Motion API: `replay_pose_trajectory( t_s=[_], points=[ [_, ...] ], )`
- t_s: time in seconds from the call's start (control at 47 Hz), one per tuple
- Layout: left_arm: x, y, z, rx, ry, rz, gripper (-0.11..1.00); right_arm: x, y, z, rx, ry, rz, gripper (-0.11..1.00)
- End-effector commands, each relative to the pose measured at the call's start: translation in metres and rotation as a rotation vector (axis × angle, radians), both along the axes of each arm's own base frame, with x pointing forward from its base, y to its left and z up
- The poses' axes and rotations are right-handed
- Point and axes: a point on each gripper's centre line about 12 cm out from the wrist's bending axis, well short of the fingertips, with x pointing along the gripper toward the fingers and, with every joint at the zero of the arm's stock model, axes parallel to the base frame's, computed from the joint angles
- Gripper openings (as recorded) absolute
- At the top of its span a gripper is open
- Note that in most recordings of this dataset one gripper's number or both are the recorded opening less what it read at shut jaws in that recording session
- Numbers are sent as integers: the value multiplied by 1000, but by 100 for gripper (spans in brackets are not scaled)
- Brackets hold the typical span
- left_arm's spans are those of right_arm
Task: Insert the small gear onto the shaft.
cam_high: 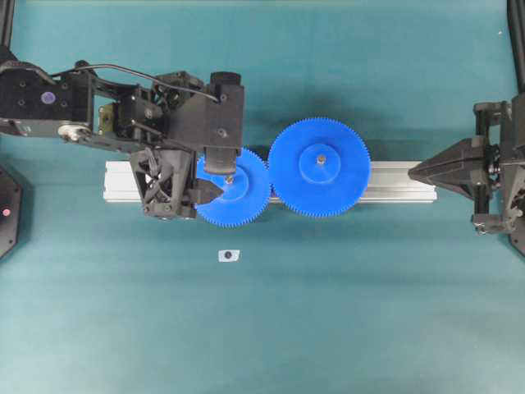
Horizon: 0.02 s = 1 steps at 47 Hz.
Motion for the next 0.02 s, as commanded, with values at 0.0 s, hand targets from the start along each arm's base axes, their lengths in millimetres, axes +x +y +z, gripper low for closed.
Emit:
replay_pose_trajectory(
  t_s=[0.0],
  points=[
    [0,0,10,5,-29,-2,83,2,-1,4,10,-16,-7,2]
  ],
)
